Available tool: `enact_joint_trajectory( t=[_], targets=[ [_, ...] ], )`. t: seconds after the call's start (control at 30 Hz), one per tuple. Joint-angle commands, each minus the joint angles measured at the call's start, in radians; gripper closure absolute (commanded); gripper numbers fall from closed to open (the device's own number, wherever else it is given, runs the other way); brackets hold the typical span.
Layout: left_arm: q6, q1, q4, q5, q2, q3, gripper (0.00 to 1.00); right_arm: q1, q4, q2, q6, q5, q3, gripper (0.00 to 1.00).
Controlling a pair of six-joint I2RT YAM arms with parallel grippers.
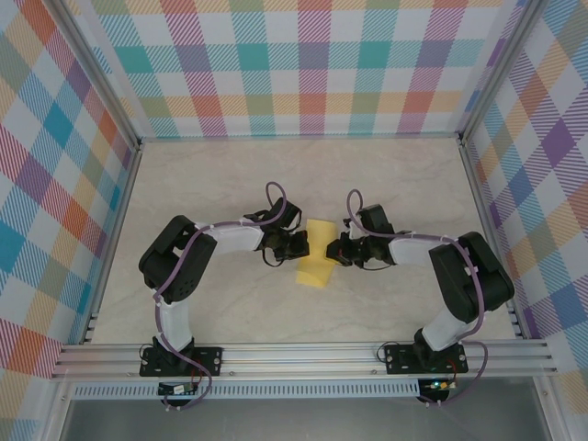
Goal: Fold a paper plane with a square sheet of paper (pick it up from the middle)
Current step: Fold the square sheet of paper in half at the center of the table.
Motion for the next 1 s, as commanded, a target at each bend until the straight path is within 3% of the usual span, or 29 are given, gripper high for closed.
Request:
enact_joint_trajectory(
  t=[0.0,0.27,0.6,0.97],
  targets=[
    [0.017,-0.014,-0.067,-0.031,0.024,-0.037,1.0,0.008,0.067,0.042,0.009,-0.041,-0.045,0.93],
    [0.02,-0.014,-0.072,-0.034,0.021,-0.043,1.0,0.008,0.062,0.074,-0.031,-0.021,-0.087,0.93],
    [0.021,-0.014,-0.073,-0.033,0.021,-0.038,1.0,0.028,0.074,-0.044,0.0,-0.083,-0.072,0.93],
    [0.02,-0.014,-0.068,-0.031,0.019,-0.046,1.0,0.044,0.135,0.029,0.006,-0.042,-0.147,0.93]
  ],
)
